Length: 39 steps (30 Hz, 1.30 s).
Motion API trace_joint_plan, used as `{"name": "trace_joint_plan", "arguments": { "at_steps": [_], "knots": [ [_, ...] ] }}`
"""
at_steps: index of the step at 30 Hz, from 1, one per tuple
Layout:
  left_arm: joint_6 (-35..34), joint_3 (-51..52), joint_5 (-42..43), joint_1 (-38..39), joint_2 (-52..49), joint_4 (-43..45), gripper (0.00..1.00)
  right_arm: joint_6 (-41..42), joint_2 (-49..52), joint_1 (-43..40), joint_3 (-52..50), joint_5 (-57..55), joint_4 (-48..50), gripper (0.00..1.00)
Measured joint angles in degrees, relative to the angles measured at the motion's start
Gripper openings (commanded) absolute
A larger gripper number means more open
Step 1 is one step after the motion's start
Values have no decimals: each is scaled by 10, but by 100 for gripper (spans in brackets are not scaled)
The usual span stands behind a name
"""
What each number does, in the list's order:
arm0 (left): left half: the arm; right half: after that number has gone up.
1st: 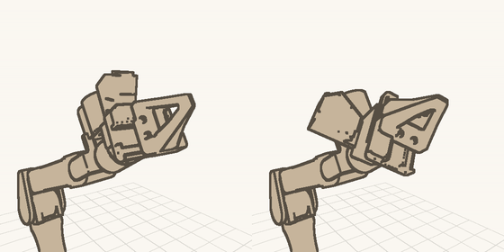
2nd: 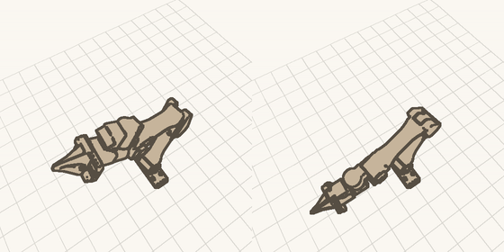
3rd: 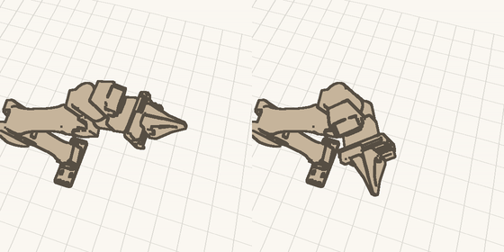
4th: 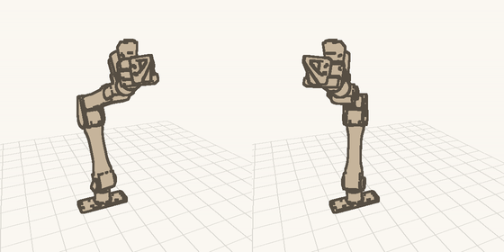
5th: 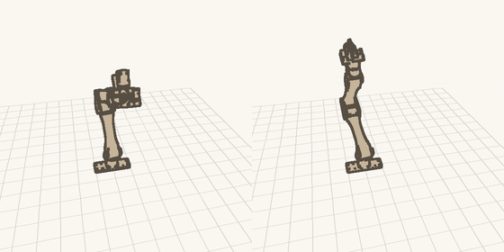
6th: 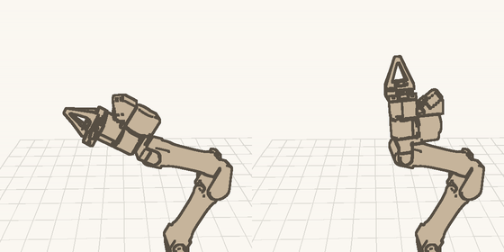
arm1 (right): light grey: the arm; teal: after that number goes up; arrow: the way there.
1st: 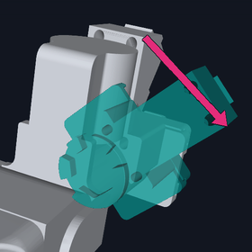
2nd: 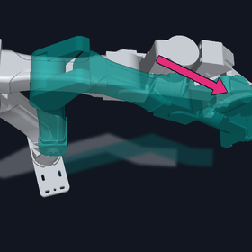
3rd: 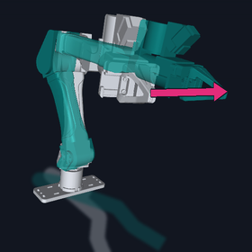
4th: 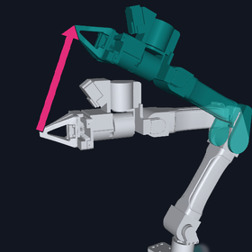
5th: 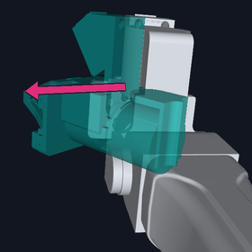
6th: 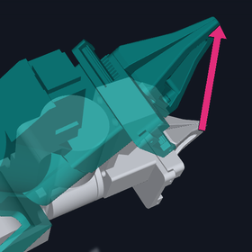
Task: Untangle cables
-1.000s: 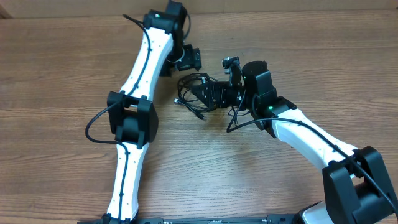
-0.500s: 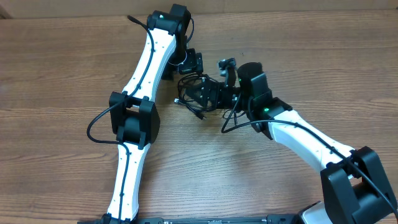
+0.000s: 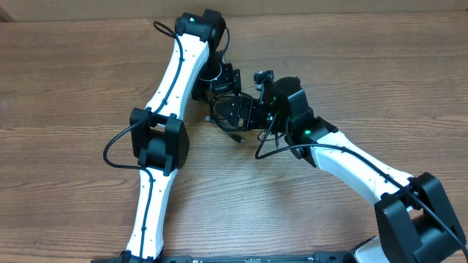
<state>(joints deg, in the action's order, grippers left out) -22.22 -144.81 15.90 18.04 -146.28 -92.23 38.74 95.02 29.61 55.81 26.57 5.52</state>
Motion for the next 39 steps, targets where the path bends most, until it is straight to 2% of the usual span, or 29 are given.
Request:
{"name": "trace_joint_plan", "arguments": {
  "at_steps": [7, 13, 22, 29, 35, 39],
  "knots": [
    [2, 0, 30, 17, 0, -6, 85, 2, 29, 0, 0, 0, 7, 78],
    [12, 0, 35, 34, 0, -6, 84, 3, 40, 0, 0, 2, 40, 78],
    [16, 0, 37, 36, 0, -16, 80, 3, 40, 0, 0, -9, 39, 78],
    [16, 0, 39, 36, 0, -20, 71, 3, 40, 0, 0, -22, 38, 76],
    [16, 0, 41, 36, 0, -19, 48, 5, 40, 0, 0, -31, 37, 73],
    [17, -1, 41, 37, 0, -19, 47, 5, 40, 0, 0, -31, 35, 73]
  ]
}}
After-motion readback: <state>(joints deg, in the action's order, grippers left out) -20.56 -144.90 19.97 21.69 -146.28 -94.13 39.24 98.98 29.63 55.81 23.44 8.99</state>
